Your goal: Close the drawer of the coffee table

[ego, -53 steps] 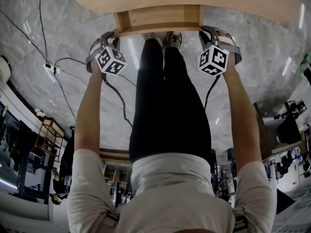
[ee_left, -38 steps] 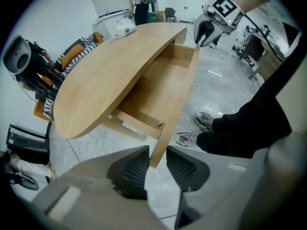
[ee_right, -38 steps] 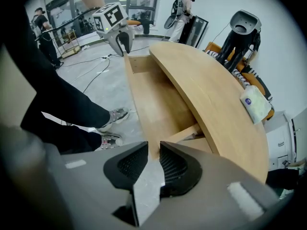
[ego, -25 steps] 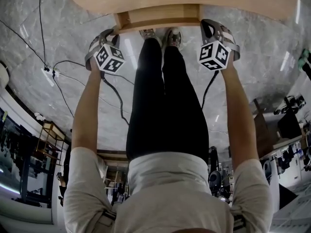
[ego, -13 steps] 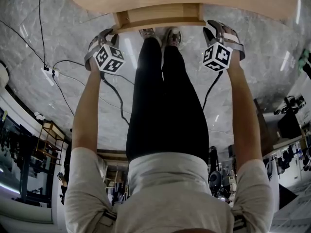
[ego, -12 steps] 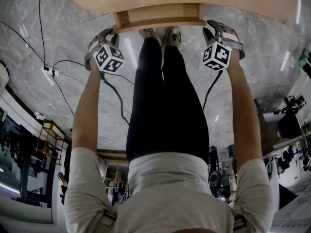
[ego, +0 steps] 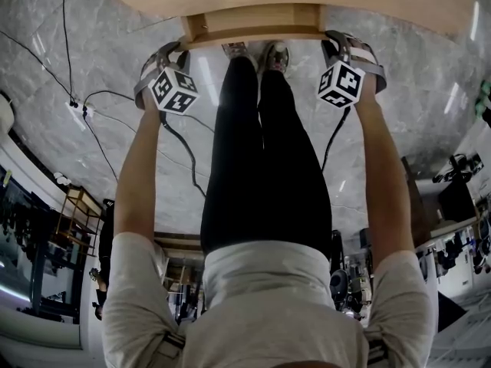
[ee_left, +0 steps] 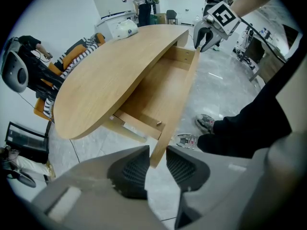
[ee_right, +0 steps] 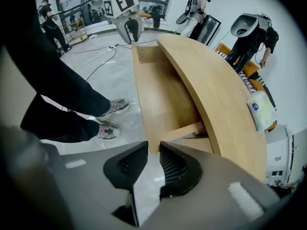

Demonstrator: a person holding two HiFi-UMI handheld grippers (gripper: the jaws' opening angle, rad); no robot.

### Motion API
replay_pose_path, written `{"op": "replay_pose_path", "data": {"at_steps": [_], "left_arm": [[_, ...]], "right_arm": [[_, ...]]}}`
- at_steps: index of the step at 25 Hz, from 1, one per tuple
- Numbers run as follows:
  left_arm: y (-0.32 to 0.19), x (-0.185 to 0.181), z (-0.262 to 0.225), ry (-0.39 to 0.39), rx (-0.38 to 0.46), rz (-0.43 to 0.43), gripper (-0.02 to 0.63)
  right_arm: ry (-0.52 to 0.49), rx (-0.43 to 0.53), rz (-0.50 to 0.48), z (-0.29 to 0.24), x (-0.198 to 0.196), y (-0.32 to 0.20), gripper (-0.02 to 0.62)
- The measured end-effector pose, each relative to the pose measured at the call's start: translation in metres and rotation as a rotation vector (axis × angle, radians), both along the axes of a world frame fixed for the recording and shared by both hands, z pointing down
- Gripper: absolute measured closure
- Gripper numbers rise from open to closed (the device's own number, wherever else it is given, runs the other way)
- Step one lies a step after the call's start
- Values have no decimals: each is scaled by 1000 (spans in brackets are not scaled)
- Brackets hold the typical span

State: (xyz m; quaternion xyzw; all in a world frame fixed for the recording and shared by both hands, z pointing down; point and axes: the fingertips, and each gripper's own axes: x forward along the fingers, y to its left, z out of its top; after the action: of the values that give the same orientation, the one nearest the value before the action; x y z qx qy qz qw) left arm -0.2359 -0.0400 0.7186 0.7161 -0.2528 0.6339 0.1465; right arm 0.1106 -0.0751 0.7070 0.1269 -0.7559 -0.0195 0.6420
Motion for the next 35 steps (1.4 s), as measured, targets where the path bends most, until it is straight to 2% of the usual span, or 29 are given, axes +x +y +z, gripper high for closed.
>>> {"op": "replay_pose_path", "data": {"at_steps": [24,35], "left_arm": [[-21,-1,-1,11,17,4,472],[-37,-2,-4,19,35,-61,468]], "right_arm": [[3,30,19,-2,-1,-22,509],[-12,60,68,-5,-2,-41,506]]}}
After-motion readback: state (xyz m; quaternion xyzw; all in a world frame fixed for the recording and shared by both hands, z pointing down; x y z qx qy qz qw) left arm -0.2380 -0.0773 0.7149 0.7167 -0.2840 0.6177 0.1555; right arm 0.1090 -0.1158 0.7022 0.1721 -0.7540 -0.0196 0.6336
